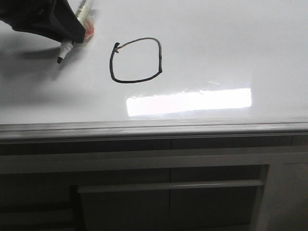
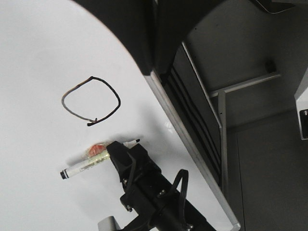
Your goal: Write number 0 on whiteboard
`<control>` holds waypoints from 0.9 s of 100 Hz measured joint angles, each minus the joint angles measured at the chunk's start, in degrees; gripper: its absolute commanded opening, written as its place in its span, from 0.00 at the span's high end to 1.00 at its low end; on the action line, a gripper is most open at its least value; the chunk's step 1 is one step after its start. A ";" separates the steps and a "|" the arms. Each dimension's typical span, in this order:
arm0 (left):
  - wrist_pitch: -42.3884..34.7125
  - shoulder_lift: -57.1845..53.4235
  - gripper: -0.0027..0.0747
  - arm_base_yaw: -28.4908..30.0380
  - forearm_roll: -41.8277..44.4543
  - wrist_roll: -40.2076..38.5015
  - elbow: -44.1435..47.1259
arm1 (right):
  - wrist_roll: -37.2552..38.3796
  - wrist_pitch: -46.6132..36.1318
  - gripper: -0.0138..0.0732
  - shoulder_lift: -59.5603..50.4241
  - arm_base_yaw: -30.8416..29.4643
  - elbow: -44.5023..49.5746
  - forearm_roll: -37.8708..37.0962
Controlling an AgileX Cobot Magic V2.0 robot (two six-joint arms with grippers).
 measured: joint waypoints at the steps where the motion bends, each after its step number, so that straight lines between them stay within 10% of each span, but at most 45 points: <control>1: 0.14 0.00 0.99 0.00 0.00 0.00 0.00 | 0.00 0.00 0.92 0.00 0.00 0.00 0.00; 39: 1.97 0.57 0.98 0.00 -0.09 0.00 0.00 | 0.00 -1.21 0.92 0.00 0.00 0.12 0.49; 70: 1.74 3.03 0.40 0.00 -1.38 0.00 -0.35 | 0.00 -1.21 0.92 0.00 0.00 0.12 2.08; 90: 1.74 2.67 0.34 -0.21 -1.77 0.00 -0.56 | 0.09 -1.21 0.92 0.00 0.00 0.12 2.32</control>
